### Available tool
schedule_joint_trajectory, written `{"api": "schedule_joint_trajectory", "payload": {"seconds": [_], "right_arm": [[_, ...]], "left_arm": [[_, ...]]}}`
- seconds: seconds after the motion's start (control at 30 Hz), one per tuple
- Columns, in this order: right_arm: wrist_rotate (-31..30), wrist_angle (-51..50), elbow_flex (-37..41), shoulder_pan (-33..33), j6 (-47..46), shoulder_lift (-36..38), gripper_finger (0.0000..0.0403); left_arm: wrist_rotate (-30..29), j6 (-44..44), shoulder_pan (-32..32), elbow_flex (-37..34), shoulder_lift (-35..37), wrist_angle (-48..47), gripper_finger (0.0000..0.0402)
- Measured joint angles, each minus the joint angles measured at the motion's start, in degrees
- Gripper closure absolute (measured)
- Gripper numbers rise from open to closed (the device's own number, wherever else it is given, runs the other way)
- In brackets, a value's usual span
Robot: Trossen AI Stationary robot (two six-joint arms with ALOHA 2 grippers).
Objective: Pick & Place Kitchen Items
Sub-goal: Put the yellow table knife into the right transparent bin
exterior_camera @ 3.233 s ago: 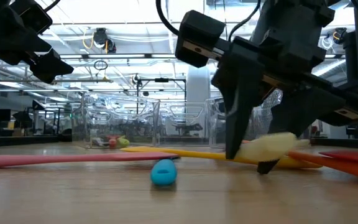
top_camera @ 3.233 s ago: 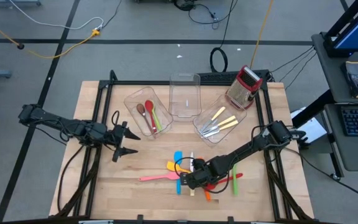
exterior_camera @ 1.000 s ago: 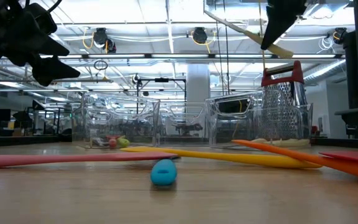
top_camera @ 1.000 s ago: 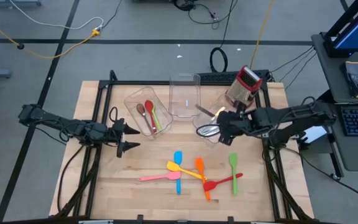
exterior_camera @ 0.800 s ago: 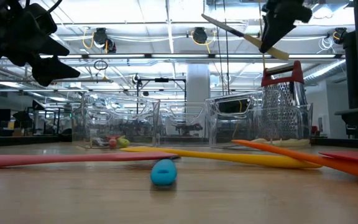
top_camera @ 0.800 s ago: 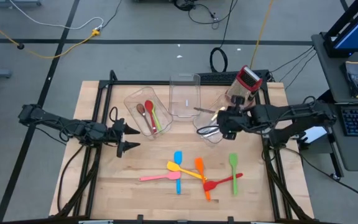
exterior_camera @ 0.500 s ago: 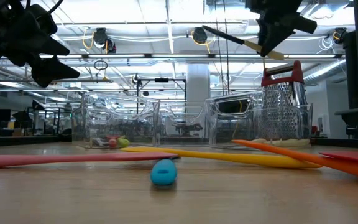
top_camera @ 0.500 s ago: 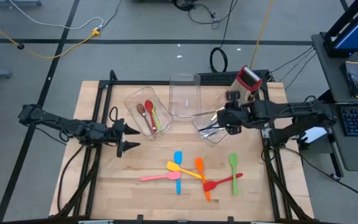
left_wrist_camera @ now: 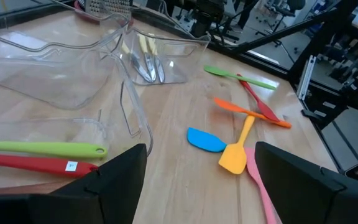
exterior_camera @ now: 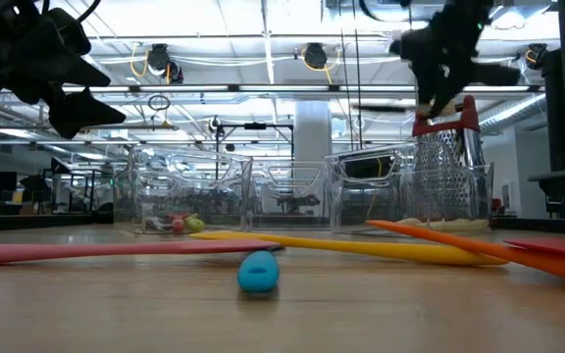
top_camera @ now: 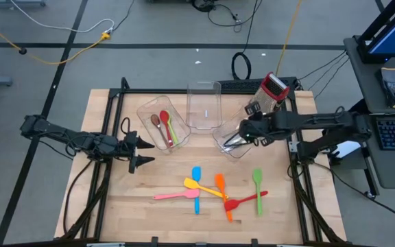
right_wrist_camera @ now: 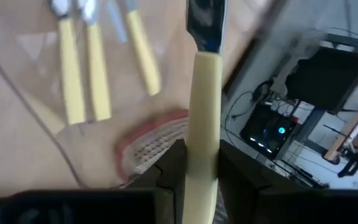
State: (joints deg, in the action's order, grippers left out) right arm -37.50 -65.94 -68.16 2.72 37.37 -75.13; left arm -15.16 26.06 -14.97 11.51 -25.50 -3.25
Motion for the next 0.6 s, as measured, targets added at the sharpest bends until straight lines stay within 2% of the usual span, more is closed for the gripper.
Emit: {"api": "schedule_joint_trajectory", "payload": {"seconds": [0.1,0.33,0.47,0.6], "right_arm": [[-0.45,2.8,5.74,0.51,2.97,-0.02,0.0339],[-5.86,9.83,16.15,1.19,11.77,-0.04,0.0338],[-4.71,11.34,17.18,2.42,11.72,-0.04,0.0338],[1.43,13.72,17.18,3.58,13.04,-0.04,0.0341]], "left_arm": [[0.0,0.0,0.01,0.0,0.01,0.0,0.0096],[0.0,0.08,0.01,0.0,0.0,0.02,0.0096],[0.0,0.24,0.01,0.0,0.0,0.02,0.0096],[0.0,0.22,0.01,0.0,0.01,0.02,0.0096]]}}
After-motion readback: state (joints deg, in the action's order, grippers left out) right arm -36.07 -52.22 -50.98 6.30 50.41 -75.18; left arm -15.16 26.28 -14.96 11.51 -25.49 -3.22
